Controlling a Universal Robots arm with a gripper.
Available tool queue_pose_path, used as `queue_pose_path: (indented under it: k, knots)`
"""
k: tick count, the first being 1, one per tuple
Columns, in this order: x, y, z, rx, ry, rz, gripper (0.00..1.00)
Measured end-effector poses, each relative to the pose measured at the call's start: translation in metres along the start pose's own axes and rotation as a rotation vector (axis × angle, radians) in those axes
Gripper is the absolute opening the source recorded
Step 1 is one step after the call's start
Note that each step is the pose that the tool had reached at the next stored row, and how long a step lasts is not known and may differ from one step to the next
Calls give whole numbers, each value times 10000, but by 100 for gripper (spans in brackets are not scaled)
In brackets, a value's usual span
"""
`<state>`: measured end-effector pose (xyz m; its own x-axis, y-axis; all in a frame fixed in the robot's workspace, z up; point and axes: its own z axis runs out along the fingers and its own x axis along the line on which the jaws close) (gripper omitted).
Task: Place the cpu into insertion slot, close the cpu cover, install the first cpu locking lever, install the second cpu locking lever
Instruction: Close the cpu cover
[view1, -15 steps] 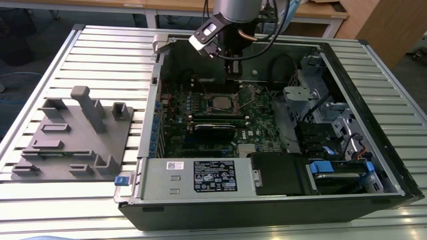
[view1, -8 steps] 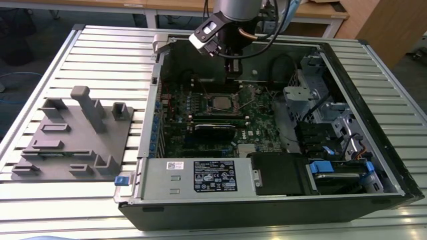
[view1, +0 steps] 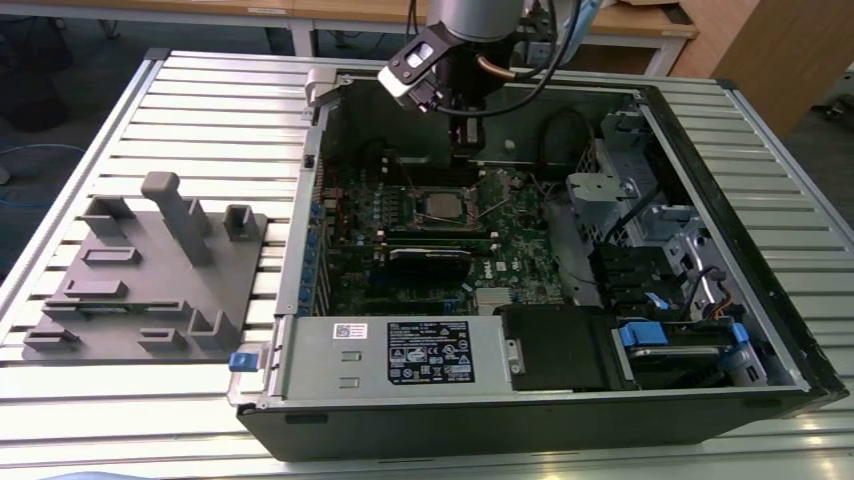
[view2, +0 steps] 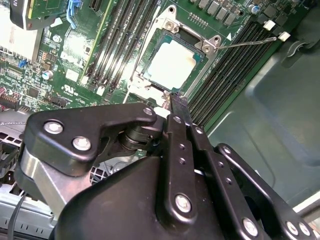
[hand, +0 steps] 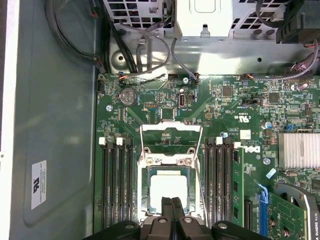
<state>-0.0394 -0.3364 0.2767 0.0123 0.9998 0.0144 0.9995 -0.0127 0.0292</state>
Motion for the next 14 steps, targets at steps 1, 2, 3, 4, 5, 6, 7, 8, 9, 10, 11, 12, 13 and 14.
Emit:
queue_pose_path:
  k: [1, 2, 3, 4, 5, 6, 7, 8, 9, 10, 11, 12, 13, 14]
  knots:
    - [0, 0, -6, 1, -3, 0, 10]
    - [0, 1, -9, -1, 0, 0, 10]
    - [0, 1, -14, -2, 2, 0, 10]
    - [1, 1, -15, -2, 4, 0, 10]
    - [1, 18, -16, -1, 2, -2, 10]
    - [1, 51, -14, -2, 3, 1, 10]
    - [1, 66, -14, -2, 2, 0, 10]
    - [1, 80, -13, -2, 3, 0, 10]
    - [1, 93, -13, -1, 3, 0, 10]
    - [2, 105, -12, -2, 3, 0, 10]
    - [2, 117, -12, -1, 3, -1, 10]
    - [2, 128, -11, -2, 3, -1, 10]
    - [2, 137, -11, -2, 3, -1, 10]
    - [2, 145, -10, -2, 3, -1, 10]
